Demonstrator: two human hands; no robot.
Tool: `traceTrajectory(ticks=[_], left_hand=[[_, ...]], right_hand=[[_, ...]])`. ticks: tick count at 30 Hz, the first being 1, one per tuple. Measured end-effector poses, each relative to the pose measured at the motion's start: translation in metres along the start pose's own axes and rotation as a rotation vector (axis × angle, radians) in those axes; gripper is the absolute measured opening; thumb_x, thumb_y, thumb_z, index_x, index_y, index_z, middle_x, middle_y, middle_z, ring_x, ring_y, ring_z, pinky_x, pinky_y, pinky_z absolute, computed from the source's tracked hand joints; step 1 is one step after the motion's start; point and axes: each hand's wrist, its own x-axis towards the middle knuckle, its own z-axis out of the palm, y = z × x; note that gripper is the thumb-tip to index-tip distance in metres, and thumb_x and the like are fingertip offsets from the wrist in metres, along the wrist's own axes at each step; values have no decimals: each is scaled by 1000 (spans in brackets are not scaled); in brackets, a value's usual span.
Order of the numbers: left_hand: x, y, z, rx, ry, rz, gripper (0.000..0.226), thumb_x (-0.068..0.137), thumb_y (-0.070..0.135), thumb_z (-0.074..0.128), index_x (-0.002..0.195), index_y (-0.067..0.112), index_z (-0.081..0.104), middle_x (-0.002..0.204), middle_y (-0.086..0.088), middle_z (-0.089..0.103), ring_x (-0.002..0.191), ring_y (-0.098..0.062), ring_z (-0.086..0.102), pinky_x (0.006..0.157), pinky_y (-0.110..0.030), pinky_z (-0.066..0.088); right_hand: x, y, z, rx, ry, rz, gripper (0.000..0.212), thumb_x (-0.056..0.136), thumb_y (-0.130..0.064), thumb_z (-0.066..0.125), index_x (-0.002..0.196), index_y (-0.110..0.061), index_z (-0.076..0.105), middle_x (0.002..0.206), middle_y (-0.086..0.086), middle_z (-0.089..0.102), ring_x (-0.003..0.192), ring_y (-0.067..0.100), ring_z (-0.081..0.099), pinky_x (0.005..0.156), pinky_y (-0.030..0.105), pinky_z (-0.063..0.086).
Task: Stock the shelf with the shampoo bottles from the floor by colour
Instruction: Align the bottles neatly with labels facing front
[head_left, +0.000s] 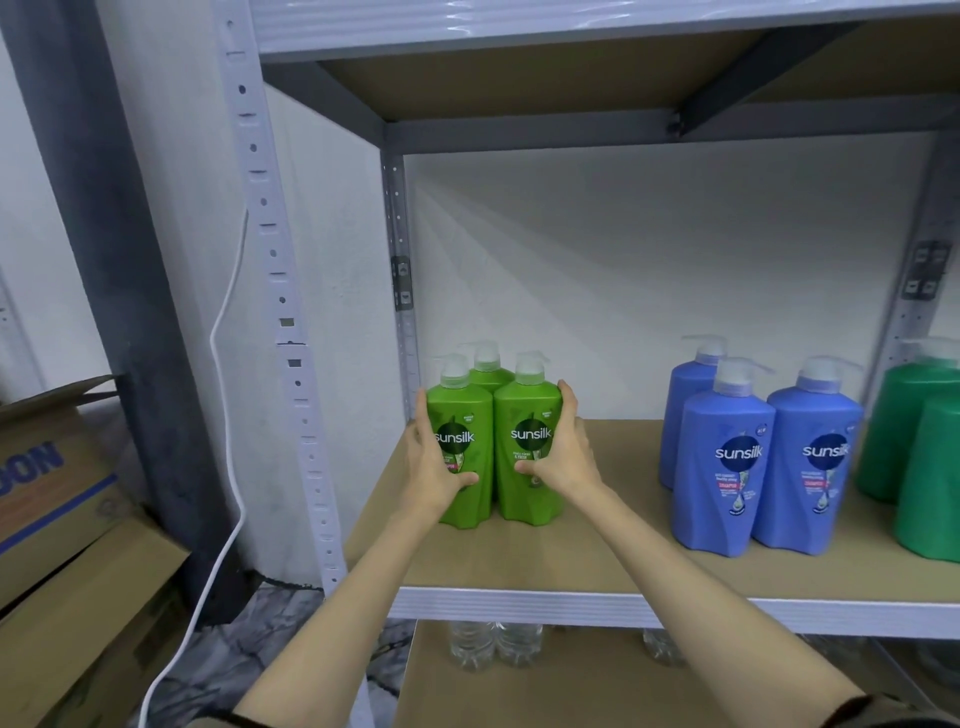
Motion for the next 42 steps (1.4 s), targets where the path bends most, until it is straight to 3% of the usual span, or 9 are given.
traceTrajectory(ticks=[5,9,14,19,24,29,36,40,42], left_hand=[[-1,2,-3,-5,34,14,127,60,15,85,145,27,-8,141,-14,22,131,-29,31,110,-42,29],[2,22,-20,-37,322,260,81,76,26,73,141,14,27,138,-11,33,129,-24,28,107,-28,23],[34,70,-28,-69,159,435,31,85,26,63,113,15,57,110,2,52,100,-12,50,92,-31,45],[62,96,10,9,-76,388,35,79,41,67,106,19,61,108,-1,54,91,-14,54,79,-21,44],[73,102,28,19,1,357,33,70,39,76,91,17,65,98,2,55,82,-12,53,66,-8,37],[67,100,30,-76,36,337,12,74,17,71,86,14,67,97,-1,61,84,-16,59,74,-23,51],[63,93,11,-92,-182,350,28,85,11,61,113,10,60,119,-5,59,110,-19,56,90,-13,44],[40,68,10,247,275,707,46,79,43,59,114,13,58,129,-5,51,127,-21,39,107,-29,27],[33,52,14,332,448,686,49,73,54,60,107,19,62,134,-4,49,133,-23,30,108,-39,22]], right_hand=[[3,3,-7,18,-64,-53,120,64,-14,84,146,-30,-2,141,14,35,127,29,41,88,32,42],[14,8,-24,60,-111,-96,109,63,-24,85,145,-26,14,133,8,44,121,24,47,100,36,39],[27,11,-42,248,-186,-97,78,72,-16,79,136,-27,37,111,0,54,90,18,60,63,15,50],[34,22,-40,361,-194,-98,67,71,-9,78,128,-25,45,102,1,60,81,11,62,53,10,47],[39,29,-38,398,-216,-103,64,70,-10,79,120,-33,46,98,-5,61,86,20,67,64,27,57],[38,30,-37,394,-209,-120,62,72,-8,78,120,-33,47,102,2,60,89,28,67,65,29,57],[39,31,-37,430,-231,-135,62,73,-7,76,119,-36,46,105,7,60,85,24,65,67,29,56],[44,24,-52,372,-327,-93,60,79,-9,71,130,-28,44,117,9,55,90,16,60,54,7,45],[50,15,-62,354,-297,-109,52,84,-15,66,130,-28,44,118,4,52,102,15,54,59,9,46]])
